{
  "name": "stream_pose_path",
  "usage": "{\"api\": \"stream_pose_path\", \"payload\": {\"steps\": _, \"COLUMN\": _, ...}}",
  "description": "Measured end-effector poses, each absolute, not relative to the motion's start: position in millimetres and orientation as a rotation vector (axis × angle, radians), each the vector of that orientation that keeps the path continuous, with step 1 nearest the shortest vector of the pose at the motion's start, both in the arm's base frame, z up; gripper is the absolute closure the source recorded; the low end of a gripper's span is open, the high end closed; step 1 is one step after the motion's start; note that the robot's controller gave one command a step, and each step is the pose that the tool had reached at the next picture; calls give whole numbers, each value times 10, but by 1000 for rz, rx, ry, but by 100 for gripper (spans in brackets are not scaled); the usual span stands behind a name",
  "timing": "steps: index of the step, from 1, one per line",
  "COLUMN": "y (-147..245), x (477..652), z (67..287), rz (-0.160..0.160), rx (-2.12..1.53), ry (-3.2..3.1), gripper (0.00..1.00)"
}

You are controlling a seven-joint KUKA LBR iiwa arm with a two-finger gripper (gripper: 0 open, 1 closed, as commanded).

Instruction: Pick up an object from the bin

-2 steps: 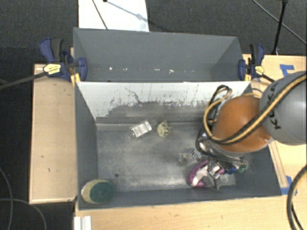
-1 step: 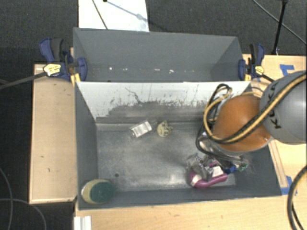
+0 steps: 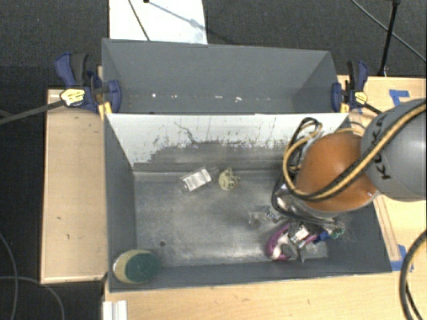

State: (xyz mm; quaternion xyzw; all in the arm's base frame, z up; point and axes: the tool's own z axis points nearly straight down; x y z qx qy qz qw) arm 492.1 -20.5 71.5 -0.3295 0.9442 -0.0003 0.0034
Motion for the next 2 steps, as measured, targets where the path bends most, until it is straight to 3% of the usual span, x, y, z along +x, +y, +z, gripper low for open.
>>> {"api": "stream_pose_path", "payload": {"steps": 1, "y": -196, "x": 4935, "z": 726, "rz": -1, "rx": -1036, "ry": 2954, "gripper": 100}}
{"api": "stream_pose_path", "payload": {"steps": 2, "y": -202, "x": 4921, "z": 714, "rz": -1, "rx": -1041, "ry": 2957, "gripper": 0}}
